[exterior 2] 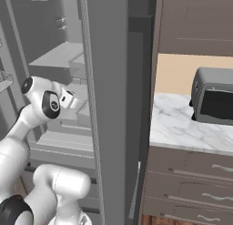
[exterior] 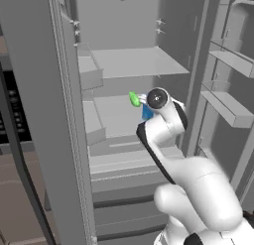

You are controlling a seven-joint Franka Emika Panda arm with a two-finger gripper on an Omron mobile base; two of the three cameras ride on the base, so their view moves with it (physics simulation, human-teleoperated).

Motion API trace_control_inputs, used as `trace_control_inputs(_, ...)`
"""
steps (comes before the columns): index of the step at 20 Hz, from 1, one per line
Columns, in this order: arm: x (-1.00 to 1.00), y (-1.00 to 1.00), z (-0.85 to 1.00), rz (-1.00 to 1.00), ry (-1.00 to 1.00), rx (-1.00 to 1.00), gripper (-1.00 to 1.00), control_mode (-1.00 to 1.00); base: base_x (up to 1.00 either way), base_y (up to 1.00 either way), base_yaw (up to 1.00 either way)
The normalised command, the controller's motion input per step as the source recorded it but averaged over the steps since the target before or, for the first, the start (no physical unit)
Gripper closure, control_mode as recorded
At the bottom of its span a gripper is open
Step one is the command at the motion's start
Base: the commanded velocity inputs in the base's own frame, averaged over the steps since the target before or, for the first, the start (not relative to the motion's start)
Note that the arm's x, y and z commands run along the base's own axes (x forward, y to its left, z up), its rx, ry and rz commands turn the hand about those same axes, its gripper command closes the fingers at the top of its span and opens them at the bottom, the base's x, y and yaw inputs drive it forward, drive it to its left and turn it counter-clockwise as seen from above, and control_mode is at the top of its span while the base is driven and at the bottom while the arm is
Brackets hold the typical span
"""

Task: Take out the milk from the fridge and place it on the tray on the counter. Then take the sugar cube near the tray and place it in the tray.

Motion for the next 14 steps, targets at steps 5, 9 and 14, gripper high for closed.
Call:
trace_control_inputs(5,0.14,0.08,-0.31,-0.02,-0.06,-0.05,-1.00,-1.00,0.00,0.00,0.00)
trace_control_inputs(9,0.19,0.14,-0.39,-0.07,-0.06,-0.08,-1.00,-1.00,0.00,0.00,0.00)
trace_control_inputs(14,0.17,0.04,-0.17,-0.08,-0.03,-0.03,-1.00,-1.00,0.00,0.00,0.00)
